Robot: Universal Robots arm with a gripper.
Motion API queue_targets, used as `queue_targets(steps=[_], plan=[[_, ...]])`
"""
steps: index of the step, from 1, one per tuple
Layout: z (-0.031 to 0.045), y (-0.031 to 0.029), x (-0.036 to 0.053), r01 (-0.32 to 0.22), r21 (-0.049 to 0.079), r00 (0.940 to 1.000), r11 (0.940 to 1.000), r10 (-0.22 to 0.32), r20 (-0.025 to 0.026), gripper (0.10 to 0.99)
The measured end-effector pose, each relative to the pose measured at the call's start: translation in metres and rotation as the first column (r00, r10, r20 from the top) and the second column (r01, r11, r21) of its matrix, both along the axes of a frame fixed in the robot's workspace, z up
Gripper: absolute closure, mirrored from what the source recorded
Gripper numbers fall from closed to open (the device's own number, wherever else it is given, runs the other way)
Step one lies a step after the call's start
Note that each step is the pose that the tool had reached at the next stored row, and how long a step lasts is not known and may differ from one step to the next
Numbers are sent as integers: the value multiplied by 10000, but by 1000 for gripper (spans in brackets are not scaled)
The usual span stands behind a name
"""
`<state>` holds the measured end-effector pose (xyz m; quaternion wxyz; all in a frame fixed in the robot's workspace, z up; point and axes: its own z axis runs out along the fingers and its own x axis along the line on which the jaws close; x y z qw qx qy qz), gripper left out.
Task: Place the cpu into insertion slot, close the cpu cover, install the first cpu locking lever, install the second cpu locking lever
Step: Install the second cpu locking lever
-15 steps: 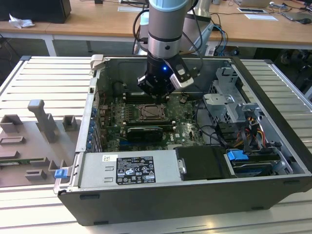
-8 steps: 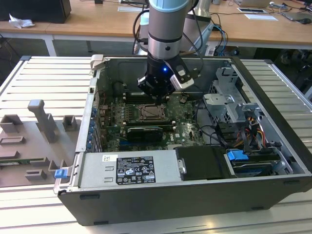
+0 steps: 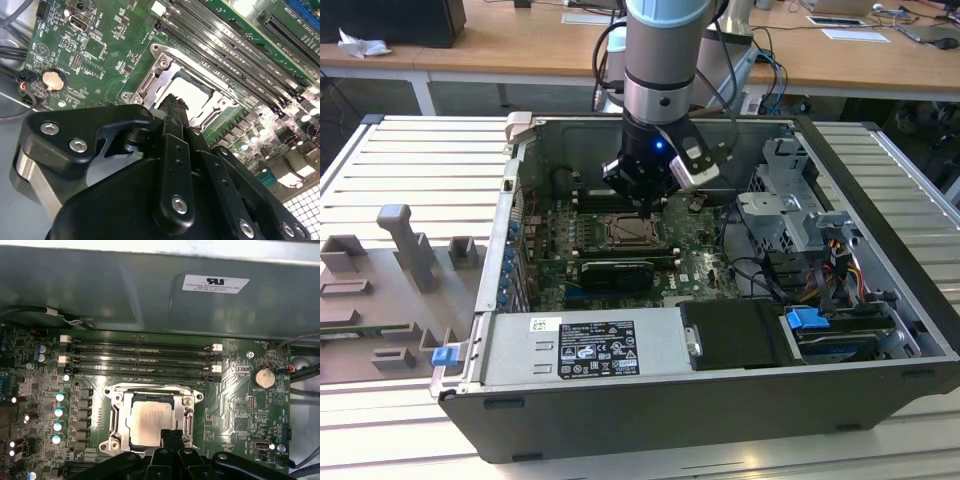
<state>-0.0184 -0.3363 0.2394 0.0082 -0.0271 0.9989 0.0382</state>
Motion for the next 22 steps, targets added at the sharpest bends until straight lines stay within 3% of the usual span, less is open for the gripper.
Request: queue_targets(steps=[4,6,7,22], plan=[[0,-34,0,1,-1,10000,10000,-1,0,980],[0,-122,0,0,0,10000,10000,0,0,980],[5,-139,-1,1,-3,10000,10000,-1,-2,980],[23,-310,-1,0,23,10000,10000,0,-20,980]])
